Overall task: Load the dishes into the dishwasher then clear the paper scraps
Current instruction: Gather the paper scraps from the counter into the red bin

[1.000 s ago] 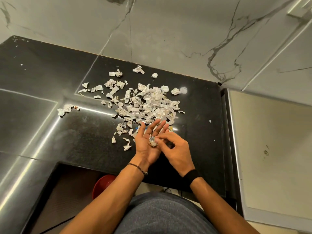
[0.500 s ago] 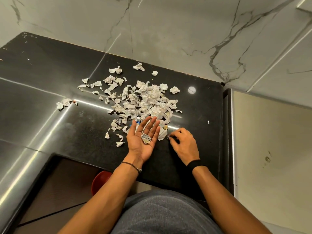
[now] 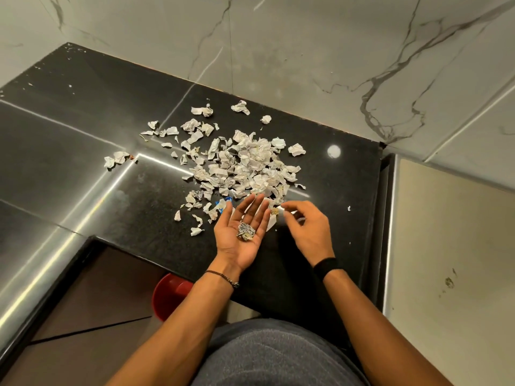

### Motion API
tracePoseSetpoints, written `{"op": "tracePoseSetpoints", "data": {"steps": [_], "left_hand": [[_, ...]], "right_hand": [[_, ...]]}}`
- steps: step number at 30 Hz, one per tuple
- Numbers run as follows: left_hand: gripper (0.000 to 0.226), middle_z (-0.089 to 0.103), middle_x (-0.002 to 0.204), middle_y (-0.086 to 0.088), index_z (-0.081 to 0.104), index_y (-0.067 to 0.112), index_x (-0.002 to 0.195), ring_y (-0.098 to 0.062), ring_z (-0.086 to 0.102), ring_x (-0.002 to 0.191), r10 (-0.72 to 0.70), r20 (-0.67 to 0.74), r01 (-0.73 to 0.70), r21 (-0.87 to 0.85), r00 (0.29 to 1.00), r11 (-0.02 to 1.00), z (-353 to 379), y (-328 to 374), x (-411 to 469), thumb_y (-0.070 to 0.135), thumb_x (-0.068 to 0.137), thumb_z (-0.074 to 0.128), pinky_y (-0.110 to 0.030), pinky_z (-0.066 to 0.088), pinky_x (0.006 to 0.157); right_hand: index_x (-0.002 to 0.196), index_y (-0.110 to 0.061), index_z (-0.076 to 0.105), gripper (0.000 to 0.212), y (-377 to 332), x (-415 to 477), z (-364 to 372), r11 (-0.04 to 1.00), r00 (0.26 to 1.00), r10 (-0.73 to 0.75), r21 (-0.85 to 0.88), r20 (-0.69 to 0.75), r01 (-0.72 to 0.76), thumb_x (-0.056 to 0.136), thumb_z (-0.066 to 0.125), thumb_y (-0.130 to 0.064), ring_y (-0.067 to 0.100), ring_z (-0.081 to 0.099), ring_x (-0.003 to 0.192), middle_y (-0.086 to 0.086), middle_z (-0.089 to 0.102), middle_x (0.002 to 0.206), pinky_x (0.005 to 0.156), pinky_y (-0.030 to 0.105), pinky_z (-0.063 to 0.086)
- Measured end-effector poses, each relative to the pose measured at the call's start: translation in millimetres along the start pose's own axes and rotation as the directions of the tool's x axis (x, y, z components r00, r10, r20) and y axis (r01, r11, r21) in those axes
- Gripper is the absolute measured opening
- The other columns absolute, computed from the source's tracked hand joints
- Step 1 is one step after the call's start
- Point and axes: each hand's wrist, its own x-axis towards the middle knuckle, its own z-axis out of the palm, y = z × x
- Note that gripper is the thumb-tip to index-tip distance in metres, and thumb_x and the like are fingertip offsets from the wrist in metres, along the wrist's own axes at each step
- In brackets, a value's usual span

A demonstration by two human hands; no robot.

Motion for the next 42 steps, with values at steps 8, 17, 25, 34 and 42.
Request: {"op": "tracePoseSetpoints", "data": {"steps": [8, 17, 25, 34, 42], "left_hand": [[0.052, 0.065, 0.135, -0.019, 0.064, 0.002, 0.128, -0.033, 0.064, 0.124, 0.106, -0.078, -0.105, 0.026, 0.991, 0.994, -11, 9, -10, 0.046, 0.103, 0.050, -0.043, 0.049, 0.108], [0.051, 0.064, 0.137, -0.018, 0.064, 0.004, 0.129, -0.032, 0.063, 0.126, 0.115, -0.075, -0.109, 0.081, 0.991, 0.991, -1, 12, -6, 0.045, 0.102, 0.051, -0.042, 0.046, 0.110], [0.053, 0.060, 0.142, -0.018, 0.061, 0.003, 0.133, -0.034, 0.060, 0.130, -0.032, -0.016, 0.033, 0.028, 0.999, 0.999, -2, 17, -4, 0.045, 0.101, 0.052, -0.043, 0.037, 0.119], [0.051, 0.063, 0.137, -0.020, 0.064, 0.001, 0.127, -0.035, 0.064, 0.124, 0.030, -0.004, -0.030, 0.001, 1.000, 1.000, -20, 50, -5, 0.044, 0.103, 0.051, -0.044, 0.053, 0.104], [0.046, 0.066, 0.134, -0.019, 0.066, 0.003, 0.122, -0.033, 0.065, 0.122, -0.022, 0.014, 0.021, 0.065, 1.000, 0.998, -22, 62, -3, 0.043, 0.102, 0.052, -0.042, 0.054, 0.103]], "right_hand": [[0.120, -0.018, 0.071, 0.027, 34, 31, 22, 0.911, 0.949, -0.151, -0.333, 0.276, 0.242, 0.095, 0.065, -0.024, 0.022, 0.057, 0.101, 0.001, 0.062, 0.105, 0.089, 0.034, 0.046], [0.105, -0.026, 0.070, 0.016, 5, -6, -1, 0.997, 0.999, -0.032, -0.066, 0.027, 0.034, 0.090, 0.074, -0.030, 0.002, 0.061, 0.088, -0.013, 0.063, 0.103, 0.080, 0.021, 0.052], [0.111, -0.024, 0.070, 0.029, -24, -10, 18, 0.994, 0.991, -0.095, 0.068, 0.094, 0.089, 0.087, 0.076, -0.040, 0.007, 0.062, 0.091, -0.012, 0.065, 0.106, 0.080, 0.022, 0.051], [0.113, -0.023, 0.057, 0.041, -1, -19, 50, 0.924, 0.984, -0.007, -0.376, 0.177, 0.074, 0.082, 0.078, -0.039, 0.015, 0.051, 0.110, -0.005, 0.061, 0.115, 0.091, 0.028, 0.043], [0.109, -0.033, 0.059, 0.031, -17, -45, 34, 0.978, 0.996, 0.082, -0.190, -0.047, -0.089, 0.086, 0.078, -0.035, 0.004, 0.056, 0.097, -0.017, 0.060, 0.105, 0.085, 0.028, 0.051]]}}
